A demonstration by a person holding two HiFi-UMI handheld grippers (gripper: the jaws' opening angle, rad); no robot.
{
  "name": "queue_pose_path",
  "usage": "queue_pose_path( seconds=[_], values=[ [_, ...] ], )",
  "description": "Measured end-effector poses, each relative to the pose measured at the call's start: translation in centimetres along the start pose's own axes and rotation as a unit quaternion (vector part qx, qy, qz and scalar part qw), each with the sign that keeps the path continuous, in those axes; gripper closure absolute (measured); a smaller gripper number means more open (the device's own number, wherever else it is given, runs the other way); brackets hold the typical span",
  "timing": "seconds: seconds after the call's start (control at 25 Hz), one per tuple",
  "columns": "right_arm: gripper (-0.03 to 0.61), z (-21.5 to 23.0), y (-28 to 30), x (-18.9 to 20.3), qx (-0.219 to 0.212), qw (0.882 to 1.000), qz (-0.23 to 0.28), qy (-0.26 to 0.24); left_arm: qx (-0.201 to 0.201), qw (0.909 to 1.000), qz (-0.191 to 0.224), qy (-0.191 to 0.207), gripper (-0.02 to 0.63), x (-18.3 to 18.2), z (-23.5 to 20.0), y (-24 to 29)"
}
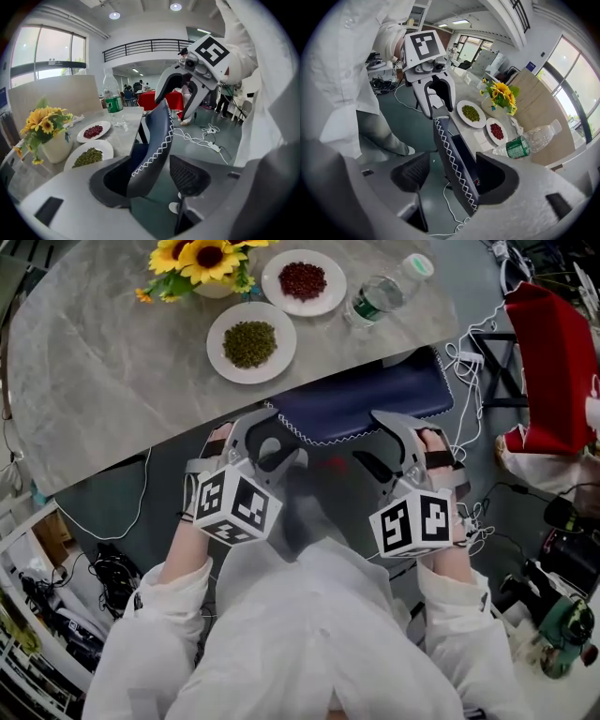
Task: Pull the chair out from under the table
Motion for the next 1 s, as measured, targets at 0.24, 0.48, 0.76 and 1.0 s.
queue_pose_path(
  seconds=[0.24, 0.48, 0.76, 1.0],
  values=[
    [0.296, 0.4, 1.2, 0.1, 0.002, 1.0, -0.012, -0.021, 0.009, 0.9998, -0.018, 0.005, 0.333, 1.0, -0.1, 1.7],
    [0.296, 0.4, 2.7, 0.1, -0.011, 0.998, -0.027, -0.048, 0.007, 0.9997, -0.018, 0.013, 0.333, 1.2, 0.2, 3.5],
    [0.296, 0.1, 4.1, 0.4, -0.037, 0.996, -0.048, -0.072, 0.005, 0.9996, -0.014, 0.022, 0.333, 1.4, 0.2, 4.7],
    [0.296, 0.3, 5.3, 0.6, -0.046, 0.993, -0.059, -0.089, 0.015, 0.9988, -0.015, 0.044, 0.333, 1.6, 0.0, 5.4]
  ],
)
Point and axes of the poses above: the fingertips, and each gripper's own axes: y forward along the fingers, z to its right, x out of its underside, the point moved 10 cm from there along -y, backward along the fingers, and after that the axes turned 3 degrees about y, right-handed, at the moved point
